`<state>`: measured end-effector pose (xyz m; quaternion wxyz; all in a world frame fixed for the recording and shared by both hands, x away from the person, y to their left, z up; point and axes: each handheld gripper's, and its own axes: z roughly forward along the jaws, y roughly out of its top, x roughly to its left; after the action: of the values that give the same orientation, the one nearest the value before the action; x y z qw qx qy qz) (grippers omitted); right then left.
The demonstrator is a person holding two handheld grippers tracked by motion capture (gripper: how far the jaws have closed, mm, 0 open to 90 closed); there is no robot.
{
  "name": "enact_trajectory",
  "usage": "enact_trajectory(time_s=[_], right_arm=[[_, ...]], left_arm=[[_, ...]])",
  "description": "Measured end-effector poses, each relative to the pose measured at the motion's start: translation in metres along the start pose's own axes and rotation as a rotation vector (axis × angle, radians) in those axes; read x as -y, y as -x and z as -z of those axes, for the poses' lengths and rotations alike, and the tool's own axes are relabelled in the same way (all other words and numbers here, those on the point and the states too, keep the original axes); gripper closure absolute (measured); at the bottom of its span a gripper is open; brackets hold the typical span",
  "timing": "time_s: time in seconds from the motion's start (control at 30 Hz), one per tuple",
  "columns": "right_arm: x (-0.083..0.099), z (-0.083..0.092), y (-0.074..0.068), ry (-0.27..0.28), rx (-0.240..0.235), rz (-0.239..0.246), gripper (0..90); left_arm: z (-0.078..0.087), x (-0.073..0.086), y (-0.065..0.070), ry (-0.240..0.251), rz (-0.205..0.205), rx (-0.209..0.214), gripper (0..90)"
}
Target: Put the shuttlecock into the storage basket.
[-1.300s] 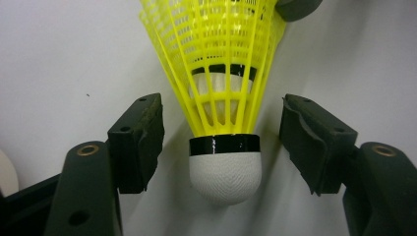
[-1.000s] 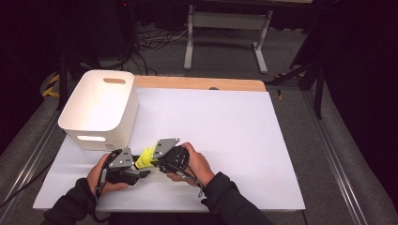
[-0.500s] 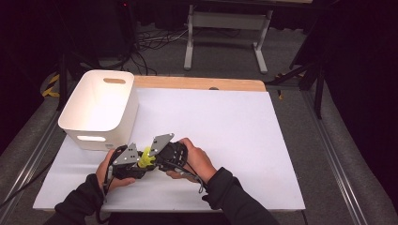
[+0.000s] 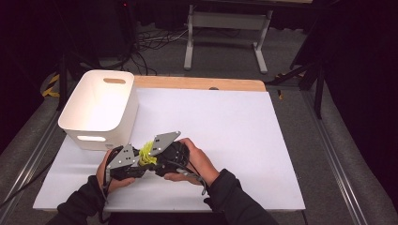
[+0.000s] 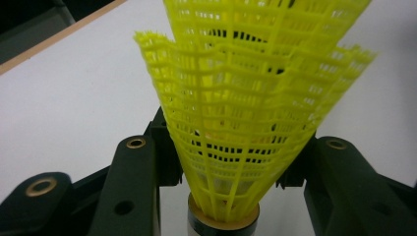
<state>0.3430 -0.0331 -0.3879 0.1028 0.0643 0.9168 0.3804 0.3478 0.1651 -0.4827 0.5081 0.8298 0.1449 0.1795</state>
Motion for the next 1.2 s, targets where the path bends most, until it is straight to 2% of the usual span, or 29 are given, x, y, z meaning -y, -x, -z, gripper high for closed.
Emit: enact_trajectory(time_s=[0.27, 0.5, 0.67, 0.73, 0.87, 1.13, 1.2], right_arm=[[-0.006, 0.011, -0.005, -0.019, 0.048, 0.05, 52.9], [-0.014, 0.022, -0.011, -0.017, 0.106, 0.08, 45.4], [-0.014, 0.026, -0.011, -0.005, 0.122, 0.067, 42.8], [-0.014, 0.027, -0.011, -0.004, 0.147, 0.07, 41.8], [-0.011, 0.03, -0.011, 0.001, 0.147, 0.057, 40.7], [-0.006, 0.042, -0.013, 0.042, 0.169, 0.037, 37.4], [-0.003, 0.045, -0.013, 0.05, 0.192, 0.042, 36.0]], left_arm=[[-0.001, -0.003, 0.004, 0.026, -0.003, 0.0, 55.6], [-0.001, -0.003, 0.004, 0.051, 0.018, 0.01, 55.7], [-0.002, -0.002, 0.003, 0.057, 0.032, 0.022, 55.7], [-0.003, -0.001, 0.003, 0.058, 0.04, 0.022, 55.8], [-0.001, -0.001, 0.003, 0.074, 0.041, 0.022, 56.0], [0.001, -0.002, 0.003, 0.088, 0.047, 0.017, 56.2], [0.001, -0.002, 0.003, 0.089, 0.046, 0.012, 56.2]])
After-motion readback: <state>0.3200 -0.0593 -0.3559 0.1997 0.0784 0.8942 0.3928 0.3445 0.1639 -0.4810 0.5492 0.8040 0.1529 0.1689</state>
